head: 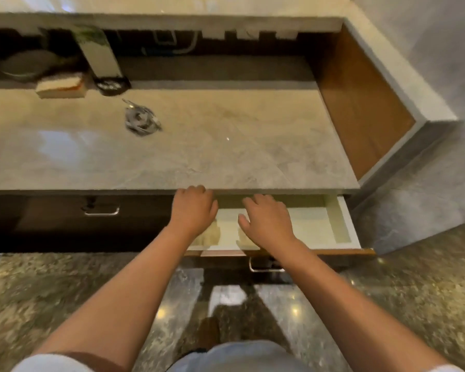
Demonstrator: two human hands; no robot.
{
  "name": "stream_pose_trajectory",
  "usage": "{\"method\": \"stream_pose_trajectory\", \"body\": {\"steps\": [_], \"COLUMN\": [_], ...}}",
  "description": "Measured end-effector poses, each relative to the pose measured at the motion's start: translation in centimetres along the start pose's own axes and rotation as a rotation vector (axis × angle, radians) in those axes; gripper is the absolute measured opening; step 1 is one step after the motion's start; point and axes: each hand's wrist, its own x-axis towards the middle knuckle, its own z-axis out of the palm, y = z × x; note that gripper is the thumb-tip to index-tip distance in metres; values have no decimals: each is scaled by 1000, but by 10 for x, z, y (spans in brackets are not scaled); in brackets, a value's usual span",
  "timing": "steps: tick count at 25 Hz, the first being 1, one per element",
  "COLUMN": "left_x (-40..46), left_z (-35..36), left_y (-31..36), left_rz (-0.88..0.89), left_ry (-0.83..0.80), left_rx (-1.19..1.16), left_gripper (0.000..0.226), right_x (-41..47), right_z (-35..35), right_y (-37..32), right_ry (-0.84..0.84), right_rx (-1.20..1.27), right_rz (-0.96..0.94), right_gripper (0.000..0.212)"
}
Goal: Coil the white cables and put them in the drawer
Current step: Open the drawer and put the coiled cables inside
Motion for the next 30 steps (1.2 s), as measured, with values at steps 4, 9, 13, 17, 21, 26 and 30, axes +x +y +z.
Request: {"method": "stream_pose_trajectory", "body": {"steps": [4, 9, 13, 17, 21, 26, 30], "left_x": [-19, -1, 29, 76, 123, 170, 198], "left_z": [-16, -31, -18, -12, -12, -10, 5], "left_y": [-28, -84, -141, -199, -239, -264, -269], "left_rz": [-135, -239, -310, -365, -420, -566, -661], "left_ry": [49, 108, 122, 83, 84, 131, 129], "left_rx": [10, 30, 6, -50, -89, -281, -470], "left_gripper": [33, 39, 47, 43, 45, 46, 36], "right_x": [39, 99, 164, 231, 287, 356, 405], "right_z": [-16, -20, -8, 0, 3, 10, 25], "right_y": [-24, -52, -76, -103, -123, -136, -148], "right_ry": [15, 15, -6, -18, -2, -56, -202], "right_rx": [-86, -138, -79, -12, 20, 161, 372], "right_rz": [-112, -153, -123, -67, -23, -21, -44], "right_gripper": [36, 38, 41, 42, 40, 40, 39]}}
